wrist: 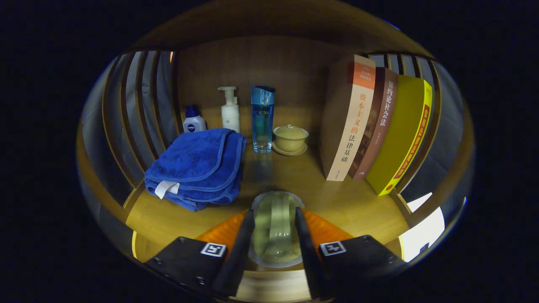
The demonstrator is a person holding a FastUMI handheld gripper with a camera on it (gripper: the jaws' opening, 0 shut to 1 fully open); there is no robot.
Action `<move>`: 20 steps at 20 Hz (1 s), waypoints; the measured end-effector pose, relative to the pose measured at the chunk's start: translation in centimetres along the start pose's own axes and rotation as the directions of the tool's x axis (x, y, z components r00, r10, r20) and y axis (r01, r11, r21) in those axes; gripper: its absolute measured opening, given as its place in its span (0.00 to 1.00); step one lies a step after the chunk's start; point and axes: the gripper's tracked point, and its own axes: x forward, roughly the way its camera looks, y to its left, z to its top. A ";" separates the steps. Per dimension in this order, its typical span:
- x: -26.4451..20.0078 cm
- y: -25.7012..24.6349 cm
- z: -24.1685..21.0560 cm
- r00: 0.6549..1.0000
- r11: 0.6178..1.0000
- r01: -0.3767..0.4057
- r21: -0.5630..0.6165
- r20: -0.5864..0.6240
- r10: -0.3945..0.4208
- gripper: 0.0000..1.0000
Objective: Pull open the drawer, take out the items inside it, and place them on the countertop above the cabinet.
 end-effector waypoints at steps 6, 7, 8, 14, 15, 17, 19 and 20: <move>-3.9 -0.3 2.4 0.997 0.999 0.048 -0.006 0.064 -0.047 0.99; -4.7 -0.4 3.1 0.995 0.998 0.057 0.003 0.087 -0.057 0.99; -6.1 -0.5 3.7 0.991 0.998 0.068 0.014 0.111 -0.070 0.99; -16.5 -2.8 8.3 0.935 0.985 0.168 0.041 0.311 -0.172 0.98; -18.3 -3.2 8.7 0.924 0.981 0.189 0.035 0.333 -0.189 0.98; -22.2 -3.8 9.1 0.904 0.975 0.220 0.037 0.369 -0.218 0.98; -25.9 -4.0 9.3 0.881 0.972 0.229 0.048 0.415 -0.228 0.98; -27.3 -3.8 9.2 0.870 0.975 0.218 0.053 0.443 -0.218 0.98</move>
